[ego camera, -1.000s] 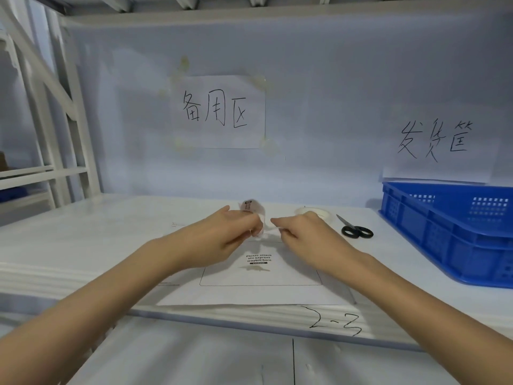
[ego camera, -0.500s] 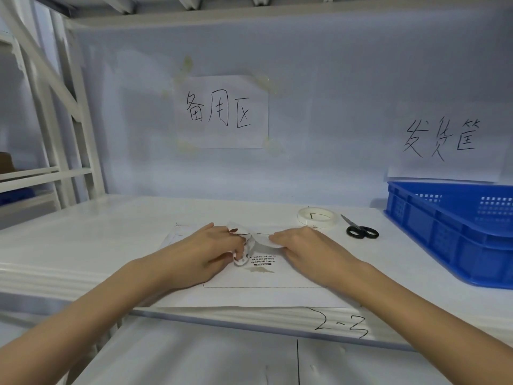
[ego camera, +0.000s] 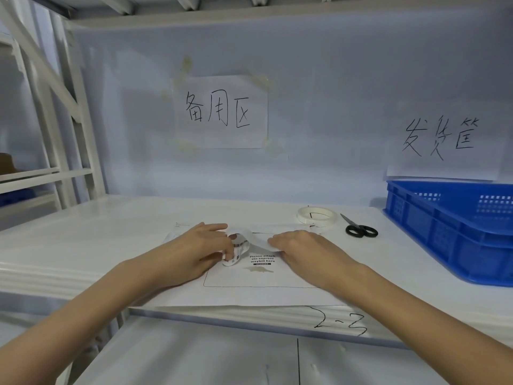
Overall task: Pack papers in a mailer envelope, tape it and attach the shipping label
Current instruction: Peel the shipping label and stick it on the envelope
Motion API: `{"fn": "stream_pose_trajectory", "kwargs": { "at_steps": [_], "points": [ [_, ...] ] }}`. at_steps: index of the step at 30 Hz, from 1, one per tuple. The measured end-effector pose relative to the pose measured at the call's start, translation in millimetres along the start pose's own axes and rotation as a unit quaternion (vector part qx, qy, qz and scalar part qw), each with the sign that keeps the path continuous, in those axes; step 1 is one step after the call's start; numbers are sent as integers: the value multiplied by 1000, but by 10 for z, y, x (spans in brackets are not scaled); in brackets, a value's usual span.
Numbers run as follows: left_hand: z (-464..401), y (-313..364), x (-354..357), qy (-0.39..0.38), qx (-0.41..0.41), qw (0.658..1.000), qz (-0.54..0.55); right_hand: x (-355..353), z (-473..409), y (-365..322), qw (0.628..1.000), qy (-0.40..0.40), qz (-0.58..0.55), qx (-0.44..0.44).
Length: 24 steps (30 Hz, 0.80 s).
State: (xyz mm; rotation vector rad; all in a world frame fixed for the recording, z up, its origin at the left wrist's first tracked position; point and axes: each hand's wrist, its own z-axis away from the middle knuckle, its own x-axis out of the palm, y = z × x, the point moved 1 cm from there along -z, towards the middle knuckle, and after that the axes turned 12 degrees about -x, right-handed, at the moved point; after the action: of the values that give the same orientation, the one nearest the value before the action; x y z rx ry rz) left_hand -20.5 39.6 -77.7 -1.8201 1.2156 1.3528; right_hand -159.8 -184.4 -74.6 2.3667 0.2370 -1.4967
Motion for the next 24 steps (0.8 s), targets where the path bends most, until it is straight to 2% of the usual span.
{"fn": "stream_pose_trajectory", "kwargs": {
  "at_steps": [13,19,24],
  "points": [
    [97,80,-73,-67,-70,993,73,-16,20,20,999,-20,22,13],
    [163,71,-78,-62,-135,976,161,-184,239,282,996,-14,29,78],
    [166,66,-115,-76,-169,953,242,-435,664,597,971,-44,109,207]
  ]
}}
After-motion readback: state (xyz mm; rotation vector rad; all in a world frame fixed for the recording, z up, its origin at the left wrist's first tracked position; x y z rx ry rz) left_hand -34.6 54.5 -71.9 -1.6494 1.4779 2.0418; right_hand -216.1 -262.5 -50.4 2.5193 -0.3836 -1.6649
